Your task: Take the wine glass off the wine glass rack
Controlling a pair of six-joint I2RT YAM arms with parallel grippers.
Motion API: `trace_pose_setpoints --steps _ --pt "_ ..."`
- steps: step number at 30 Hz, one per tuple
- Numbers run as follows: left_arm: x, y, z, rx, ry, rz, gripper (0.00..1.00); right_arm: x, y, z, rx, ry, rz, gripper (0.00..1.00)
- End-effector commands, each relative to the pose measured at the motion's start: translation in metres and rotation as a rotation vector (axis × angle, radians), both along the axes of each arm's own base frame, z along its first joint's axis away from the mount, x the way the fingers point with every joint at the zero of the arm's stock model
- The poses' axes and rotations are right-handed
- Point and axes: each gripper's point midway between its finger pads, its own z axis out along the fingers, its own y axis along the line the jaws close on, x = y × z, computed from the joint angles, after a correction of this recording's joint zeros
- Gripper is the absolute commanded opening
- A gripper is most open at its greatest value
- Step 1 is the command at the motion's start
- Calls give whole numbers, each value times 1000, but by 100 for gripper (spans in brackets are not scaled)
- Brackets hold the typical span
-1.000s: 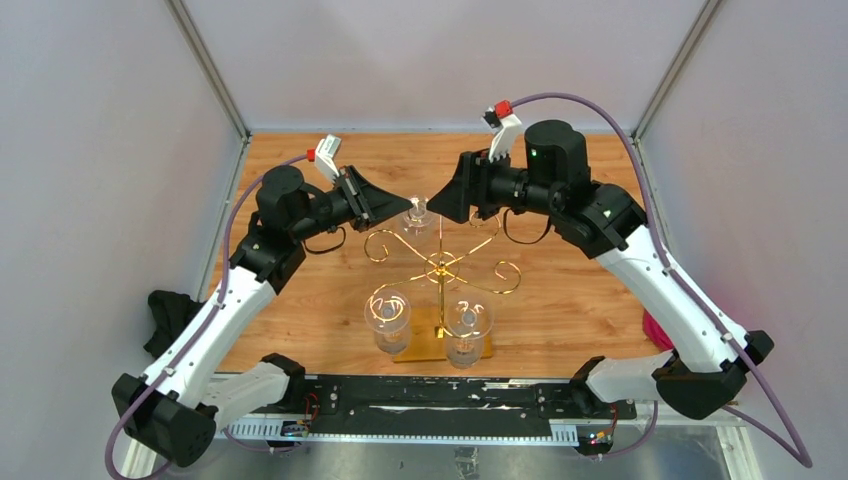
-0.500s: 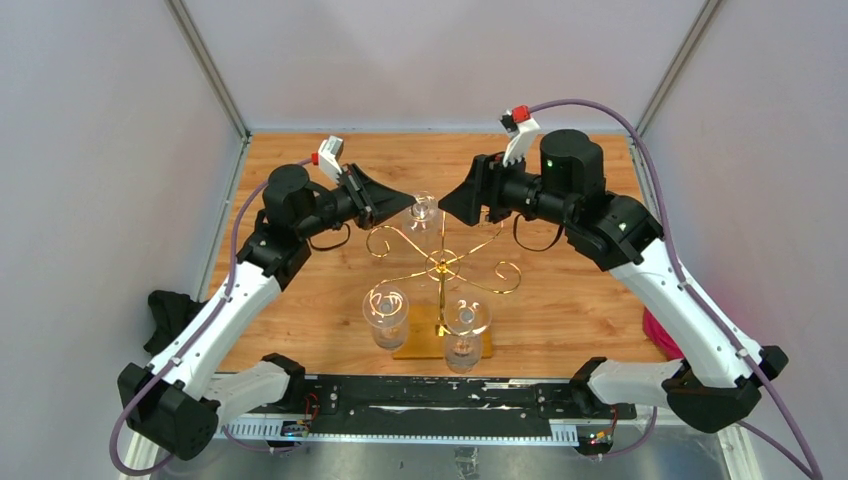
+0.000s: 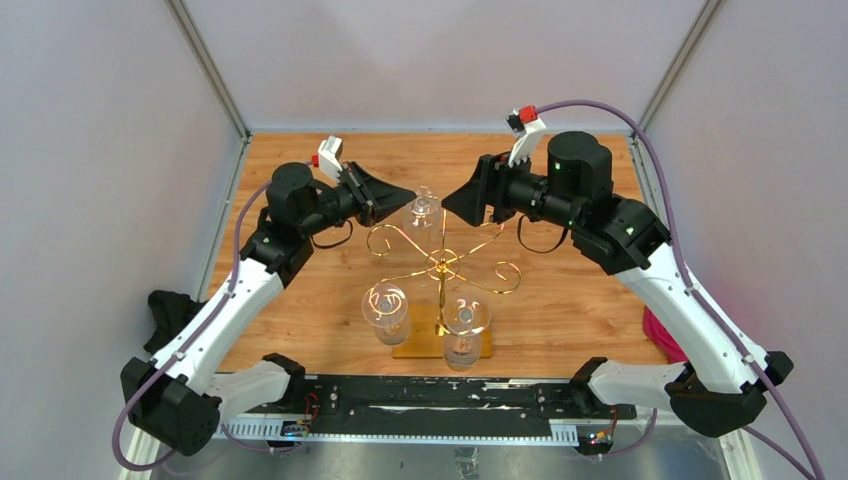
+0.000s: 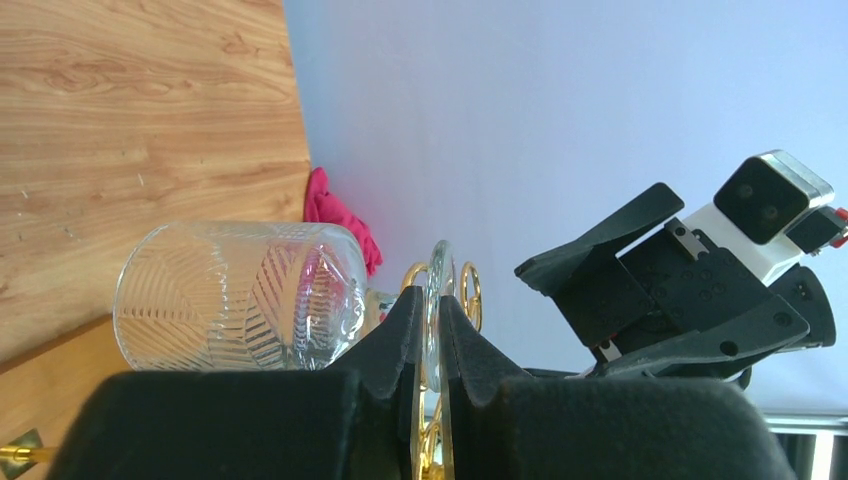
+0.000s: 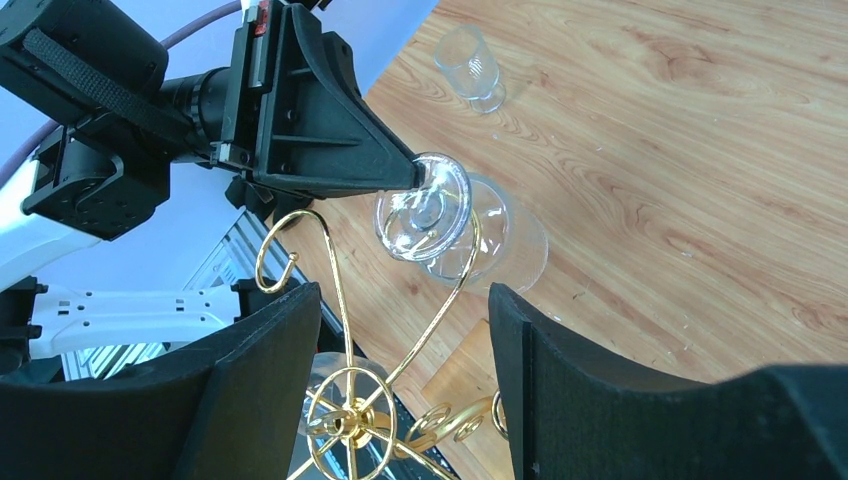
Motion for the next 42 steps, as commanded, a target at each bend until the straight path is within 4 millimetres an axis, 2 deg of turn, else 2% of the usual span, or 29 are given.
trace_pose_setpoints --steps 1,7,10,14,20,30,34,39,42 --pt "3 -5 18 -28 -23 -5 0 -1 0 3 0 -38 4 67" --pt "9 -10 34 -38 -46 -16 0 1 0 -1 -9 -36 3 67" --pt "7 -13 36 -38 -45 -30 0 2 -1 -2 -14 -41 -3 67" --pt "2 -22 33 -32 -39 -57 0 1 -1 -3 -13 -42 -2 67" --pt "-12 -34 41 -38 -56 -96 0 0 -2 -4 -12 -41 -3 67" --pt "-36 -9 38 31 -52 -27 0 0 1 -3 -6 -37 9 67" --pt "-39 -5 34 32 -52 -13 0 1 2 -5 -5 -31 10 67" --pt "-37 -9 24 24 -35 -34 0 -1 4 -7 -5 -21 22 67" --pt "-39 -6 27 29 -46 -21 0 -2 3 -8 -3 -17 21 67"
